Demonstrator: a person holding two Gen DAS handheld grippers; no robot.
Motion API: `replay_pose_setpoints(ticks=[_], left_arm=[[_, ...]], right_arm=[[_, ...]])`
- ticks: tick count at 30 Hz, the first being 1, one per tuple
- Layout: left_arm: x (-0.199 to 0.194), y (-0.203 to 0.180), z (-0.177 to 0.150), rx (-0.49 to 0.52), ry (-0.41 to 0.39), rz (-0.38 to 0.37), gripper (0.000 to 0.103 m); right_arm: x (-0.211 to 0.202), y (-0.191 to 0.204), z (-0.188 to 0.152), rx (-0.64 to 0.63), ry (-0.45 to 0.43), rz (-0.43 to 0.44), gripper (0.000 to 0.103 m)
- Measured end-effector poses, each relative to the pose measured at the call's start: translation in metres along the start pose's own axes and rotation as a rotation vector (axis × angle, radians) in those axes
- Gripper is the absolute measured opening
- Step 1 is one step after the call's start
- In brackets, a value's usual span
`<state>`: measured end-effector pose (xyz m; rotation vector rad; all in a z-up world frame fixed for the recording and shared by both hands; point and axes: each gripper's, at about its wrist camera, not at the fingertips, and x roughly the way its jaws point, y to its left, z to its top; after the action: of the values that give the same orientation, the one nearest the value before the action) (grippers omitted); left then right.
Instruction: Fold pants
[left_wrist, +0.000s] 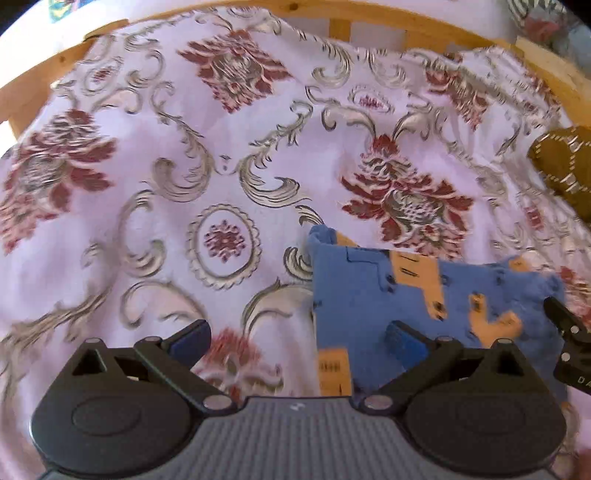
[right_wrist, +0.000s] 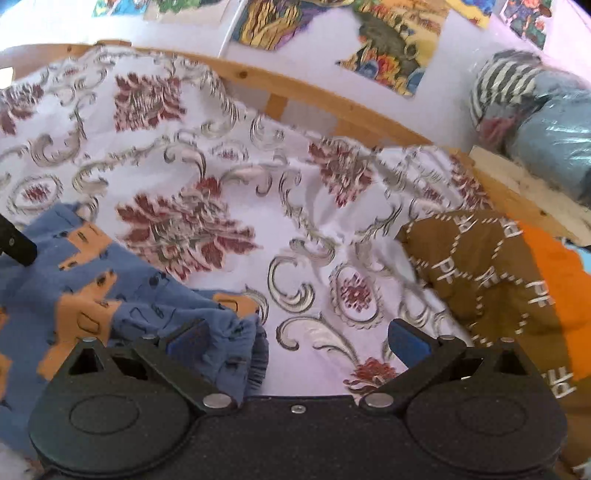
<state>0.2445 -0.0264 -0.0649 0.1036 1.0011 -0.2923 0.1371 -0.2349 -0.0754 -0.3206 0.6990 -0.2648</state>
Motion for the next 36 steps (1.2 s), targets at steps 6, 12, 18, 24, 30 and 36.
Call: replay_pose_setpoints(ticks=[6, 12, 18, 24, 30, 36], left_arm=[[0.029, 0.012, -0.011, -0.086, -0.005, -0.070, 0.103], [0.028, 0.014, -0.008, -0.083, 0.010, -0.068, 0.103], [0.017, 0.021, -0.005, -0.120, 0.029, -0.049, 0.103], [-0.018, 0.039, -0.015, -0.178, -0.002, -0.047, 0.103], [-0.048, 0.047, -0.034, -0.176, 0.053, -0.165, 0.103], [-0.034, 0.030, -0.035, 0.015, 0.208, -0.244, 0.103]], right_arm=[[0.001, -0.007, -0.006, 0.057, -0.035, 0.018, 0.102], [-0.027, -0.017, -0.003, 0.106, -0.117, 0.009, 0.102], [-0.051, -0.034, -0.004, 0.212, -0.098, 0.080, 0.102], [-0.056, -0.049, -0.011, 0.227, 0.040, 0.434, 0.102], [-0.049, -0.056, -0.006, 0.096, 0.138, 0.652, 0.102], [-0.009, -0.084, -0.015, 0.316, 0.169, 0.835, 0.103]])
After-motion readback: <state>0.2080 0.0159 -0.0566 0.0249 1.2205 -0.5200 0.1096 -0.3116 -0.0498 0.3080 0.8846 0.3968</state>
